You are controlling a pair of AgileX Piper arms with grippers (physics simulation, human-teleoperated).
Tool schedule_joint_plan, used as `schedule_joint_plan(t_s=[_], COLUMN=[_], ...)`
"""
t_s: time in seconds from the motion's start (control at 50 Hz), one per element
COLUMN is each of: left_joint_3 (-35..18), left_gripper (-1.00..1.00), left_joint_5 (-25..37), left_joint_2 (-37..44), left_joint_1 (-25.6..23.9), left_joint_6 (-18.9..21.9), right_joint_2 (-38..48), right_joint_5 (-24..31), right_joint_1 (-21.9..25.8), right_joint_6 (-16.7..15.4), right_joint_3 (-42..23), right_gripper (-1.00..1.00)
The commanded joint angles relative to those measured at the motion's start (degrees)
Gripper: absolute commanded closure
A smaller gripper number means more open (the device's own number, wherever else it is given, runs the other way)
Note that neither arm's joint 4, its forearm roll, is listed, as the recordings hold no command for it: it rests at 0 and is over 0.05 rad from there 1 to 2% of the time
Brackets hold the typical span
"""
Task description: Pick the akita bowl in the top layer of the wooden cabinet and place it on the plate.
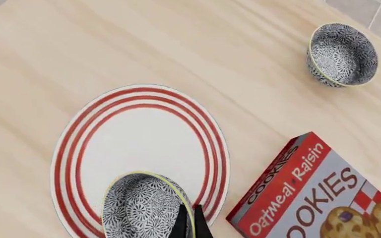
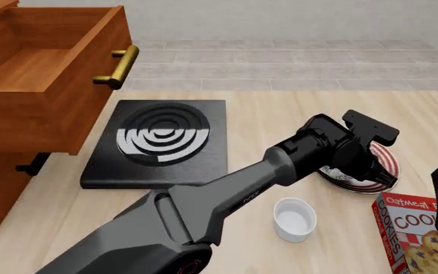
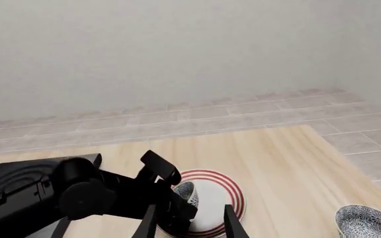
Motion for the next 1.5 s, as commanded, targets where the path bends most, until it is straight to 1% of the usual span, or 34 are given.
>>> schedule_joint_plan(t_s=[0.02, 0.1, 0.34, 0.36, 0.74, 0.98, 1.08, 1.16, 1.2, 1.32, 1.5], left_joint_3=[-0.90, -0.93, -0.76, -0.73, -0.64, -0.17, 2.17, 6.33, 7.42, 5.48, 4.82], left_gripper=[1.00, 1.00, 1.00, -1.00, -1.00, -1.00, -1.00, -1.00, -1.00, -1.00, -1.00], left_joint_5=[-0.03, -0.30, -0.42, -0.41, -0.05, 0.34, -0.71, -2.70, -3.11, -1.53, -0.38], left_joint_2=[0.35, -0.01, -0.12, -0.13, -1.15, -3.28, -5.07, -7.47, -8.30, -8.40, -9.53], left_joint_1=[-0.13, -0.13, -0.56, -0.54, -0.87, -1.61, -2.06, -2.28, -2.30, -2.24, -2.06], left_joint_6=[0.03, 0.45, -0.27, -0.25, -0.14, -0.30, -0.23, -0.12, 0.09, 0.50, 1.23], right_joint_2=[0.01, 0.01, 0.00, 0.00, 0.00, 0.02, 0.06, 0.43, 0.44, 0.36, 0.29], right_joint_5=[0.08, 0.09, 0.11, 0.12, 0.08, 0.08, 0.06, -0.25, -0.31, -0.32, -0.34], right_joint_1=[-0.01, -0.01, -0.03, -0.01, 0.20, 0.25, 0.28, 0.29, 0.31, 0.40, 0.53], right_joint_6=[0.13, 0.16, 0.18, 0.18, 0.05, -0.08, -0.19, -0.26, -0.31, -0.46, -0.74], right_joint_3=[-0.08, -0.12, -0.17, -0.20, -0.39, -0.48, -0.56, -0.69, -0.69, -0.73, -0.73], right_gripper=[-1.00, -1.00, -1.00, -1.00, -1.00, -1.00, -1.00, -1.00, -1.00, -1.00, -1.00])
